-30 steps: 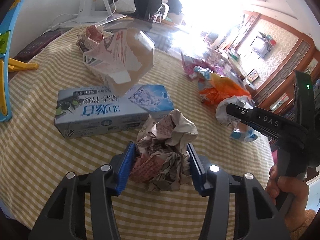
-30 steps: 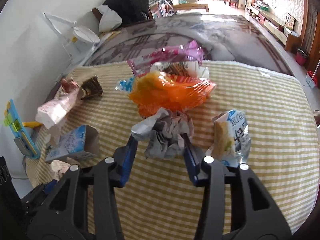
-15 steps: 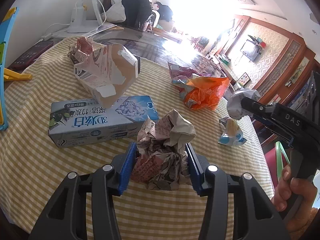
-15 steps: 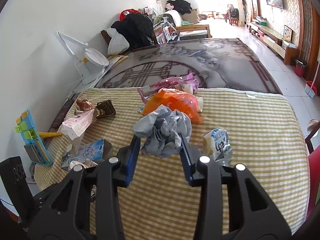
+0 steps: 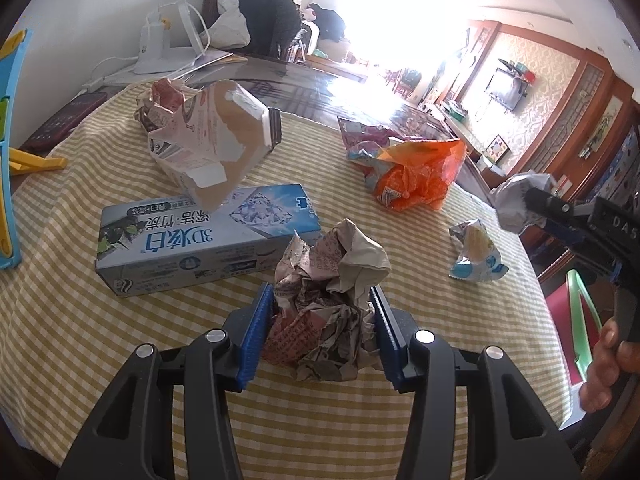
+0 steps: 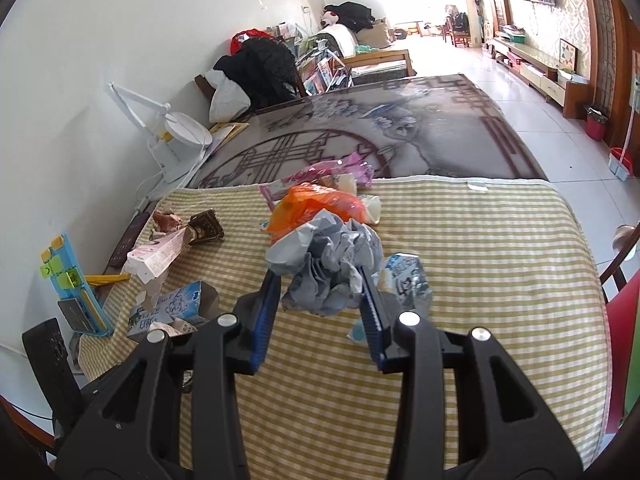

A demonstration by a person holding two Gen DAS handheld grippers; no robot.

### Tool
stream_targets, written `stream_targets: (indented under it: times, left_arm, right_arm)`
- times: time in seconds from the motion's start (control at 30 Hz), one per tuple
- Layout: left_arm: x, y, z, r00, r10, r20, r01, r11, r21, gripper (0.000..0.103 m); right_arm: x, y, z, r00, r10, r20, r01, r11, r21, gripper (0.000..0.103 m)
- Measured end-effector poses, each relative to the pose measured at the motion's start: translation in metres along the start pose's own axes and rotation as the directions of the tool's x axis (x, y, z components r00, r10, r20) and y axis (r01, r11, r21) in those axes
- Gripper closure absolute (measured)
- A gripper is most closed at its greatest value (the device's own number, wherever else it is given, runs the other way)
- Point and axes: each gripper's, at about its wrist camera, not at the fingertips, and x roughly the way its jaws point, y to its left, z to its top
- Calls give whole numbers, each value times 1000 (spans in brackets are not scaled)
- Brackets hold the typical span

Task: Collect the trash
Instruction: 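Grasp the crumpled grey paper with the right tool while the left holds its paper, then carry both papers to the green-rimmed red bin and open both tools over it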

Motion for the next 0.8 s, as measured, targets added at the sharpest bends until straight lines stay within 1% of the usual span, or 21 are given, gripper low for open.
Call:
stream_targets:
  times: [0.1, 0.23, 0.43, 0.57, 0.8]
  left_arm:
    - [2, 0, -1, 1000, 3, -8, -3, 1000, 3, 57]
    - [1, 0, -1, 1000, 6, -6, -6, 1000, 6, 57]
    - [-13, -8, 2, 1000, 9, 28, -10, 1000, 29, 57]
    - [-19, -15, 3, 999, -8, 32, 7, 1000, 27, 57]
    - [-22, -36, 1, 999, -34, 15, 34, 999, 32, 57]
  right_arm:
    - [-4, -7, 0, 1000, -6, 6, 6, 1000, 18, 65]
    - [-8, -15, 1, 1000, 6, 9, -6, 999, 52, 65]
    - [-15, -15, 3, 1000, 12, 21, -13, 999, 41, 65]
    - [-23, -20, 3, 999, 12, 35, -13, 999, 38, 65]
    - [-44, -40, 2, 998, 23, 65, -28, 997, 73, 65]
